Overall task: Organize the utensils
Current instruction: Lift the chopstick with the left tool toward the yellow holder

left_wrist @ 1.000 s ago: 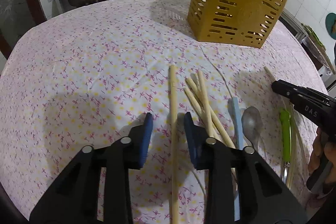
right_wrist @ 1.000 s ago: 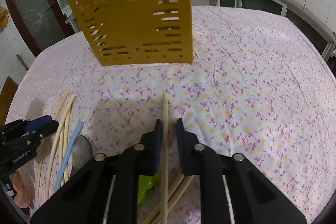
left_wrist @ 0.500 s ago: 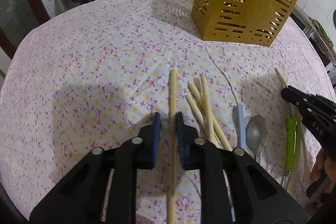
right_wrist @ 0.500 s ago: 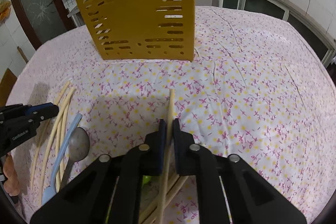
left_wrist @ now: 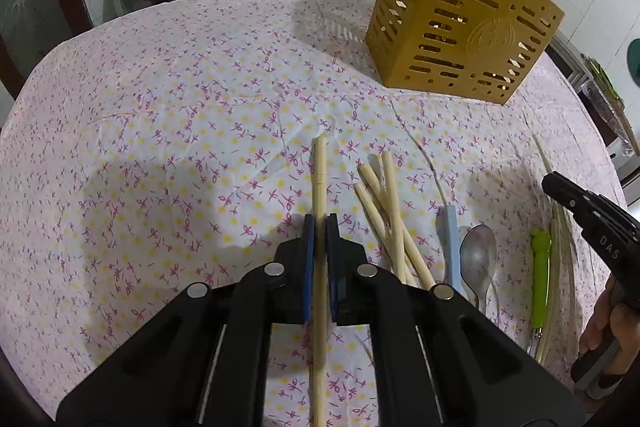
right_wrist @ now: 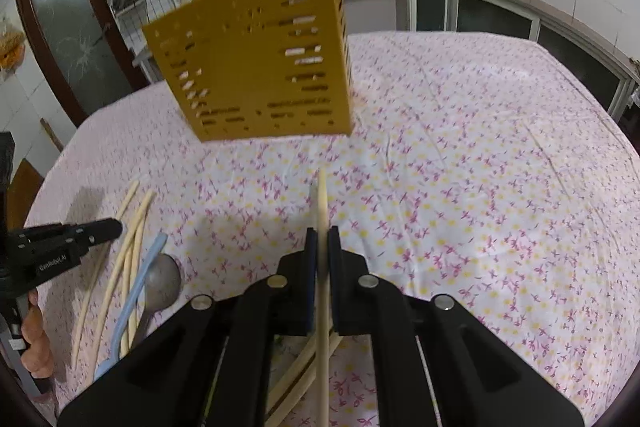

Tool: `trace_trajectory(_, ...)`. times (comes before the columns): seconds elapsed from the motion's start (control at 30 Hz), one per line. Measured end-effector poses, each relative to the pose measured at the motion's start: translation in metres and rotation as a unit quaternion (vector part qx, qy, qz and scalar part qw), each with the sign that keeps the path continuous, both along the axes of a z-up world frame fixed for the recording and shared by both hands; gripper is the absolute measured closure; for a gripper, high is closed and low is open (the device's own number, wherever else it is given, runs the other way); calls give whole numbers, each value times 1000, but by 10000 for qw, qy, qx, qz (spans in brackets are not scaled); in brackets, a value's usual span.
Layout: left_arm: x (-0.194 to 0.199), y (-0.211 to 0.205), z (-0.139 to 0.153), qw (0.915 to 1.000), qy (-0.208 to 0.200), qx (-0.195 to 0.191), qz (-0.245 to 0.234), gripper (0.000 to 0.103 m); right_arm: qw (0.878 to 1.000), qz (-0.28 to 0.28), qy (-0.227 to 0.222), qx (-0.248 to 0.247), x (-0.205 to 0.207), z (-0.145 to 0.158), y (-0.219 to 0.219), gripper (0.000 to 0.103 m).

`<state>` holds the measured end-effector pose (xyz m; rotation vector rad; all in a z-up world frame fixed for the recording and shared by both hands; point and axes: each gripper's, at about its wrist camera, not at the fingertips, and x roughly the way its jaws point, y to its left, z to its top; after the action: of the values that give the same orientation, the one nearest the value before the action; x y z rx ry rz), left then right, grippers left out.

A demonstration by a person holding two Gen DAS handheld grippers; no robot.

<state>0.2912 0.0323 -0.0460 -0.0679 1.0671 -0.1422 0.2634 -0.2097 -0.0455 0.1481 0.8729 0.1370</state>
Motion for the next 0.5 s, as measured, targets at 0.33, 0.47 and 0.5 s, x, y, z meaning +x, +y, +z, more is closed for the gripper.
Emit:
trace_trajectory(0.33, -26, 13, 42, 9949, -901, -457, 62, 99, 9963, -196, -780, 302, -14, 34, -12, 97)
trace_trajectory(0.47, -36, 4, 61, 9907, -1228, -582, -76, 99, 9930, -196, -1047, 505, -24, 51, -18, 97)
trace_trajectory(0.5, -39, 1, 67, 9893, -1326, -594, -145, 99, 9920, -183, -1115, 559, -25, 54, -19, 97)
